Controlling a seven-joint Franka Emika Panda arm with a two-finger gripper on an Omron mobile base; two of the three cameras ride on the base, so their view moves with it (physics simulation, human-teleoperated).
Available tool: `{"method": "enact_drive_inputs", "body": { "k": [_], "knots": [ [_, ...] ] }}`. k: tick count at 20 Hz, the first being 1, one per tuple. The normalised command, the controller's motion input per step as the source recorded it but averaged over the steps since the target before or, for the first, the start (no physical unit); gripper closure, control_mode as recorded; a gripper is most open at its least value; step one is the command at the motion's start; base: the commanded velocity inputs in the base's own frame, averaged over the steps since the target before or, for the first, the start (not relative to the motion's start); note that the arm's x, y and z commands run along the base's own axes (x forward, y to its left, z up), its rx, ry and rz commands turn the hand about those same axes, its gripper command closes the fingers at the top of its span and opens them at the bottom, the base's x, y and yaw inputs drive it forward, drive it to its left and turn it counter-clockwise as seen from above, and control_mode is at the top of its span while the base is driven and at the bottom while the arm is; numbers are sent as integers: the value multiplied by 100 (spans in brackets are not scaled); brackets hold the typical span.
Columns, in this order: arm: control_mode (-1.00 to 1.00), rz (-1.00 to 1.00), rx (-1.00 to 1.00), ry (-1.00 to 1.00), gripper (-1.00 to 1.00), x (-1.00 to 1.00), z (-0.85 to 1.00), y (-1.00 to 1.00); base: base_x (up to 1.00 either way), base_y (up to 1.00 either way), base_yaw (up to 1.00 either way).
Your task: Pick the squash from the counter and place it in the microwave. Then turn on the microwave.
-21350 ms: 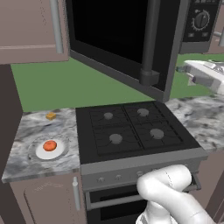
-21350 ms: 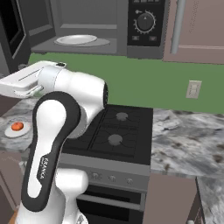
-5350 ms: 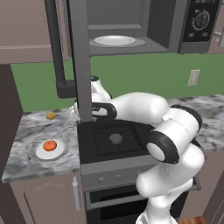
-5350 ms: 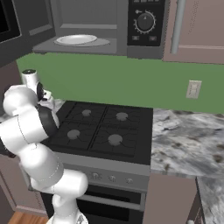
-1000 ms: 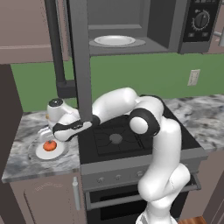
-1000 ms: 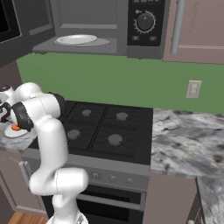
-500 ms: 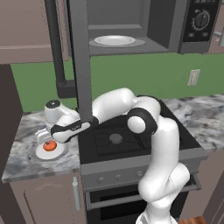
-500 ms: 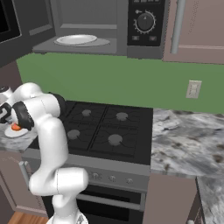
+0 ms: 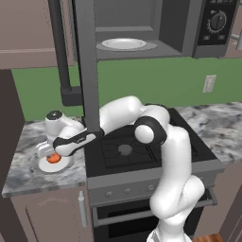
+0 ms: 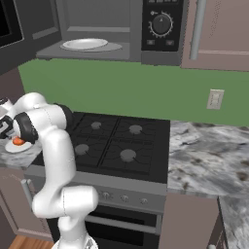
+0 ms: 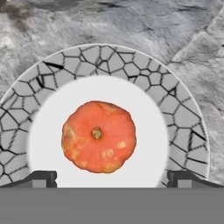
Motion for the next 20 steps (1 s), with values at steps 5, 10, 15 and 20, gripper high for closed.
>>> {"method": "enact_drive_inputs", "body": {
  "k": [5,10,15,20],
  "knots": [
    [-100,0,0,0,-100,0,-6,3,0,0,0],
    [-100,0,0,0,-100,0,-6,0,0,0,0],
    [-100,0,0,0,-100,0,-8,1,0,0,0],
    [-100,0,-1,-1,-100,4,-5,3,0,0,0]
  ]
}}
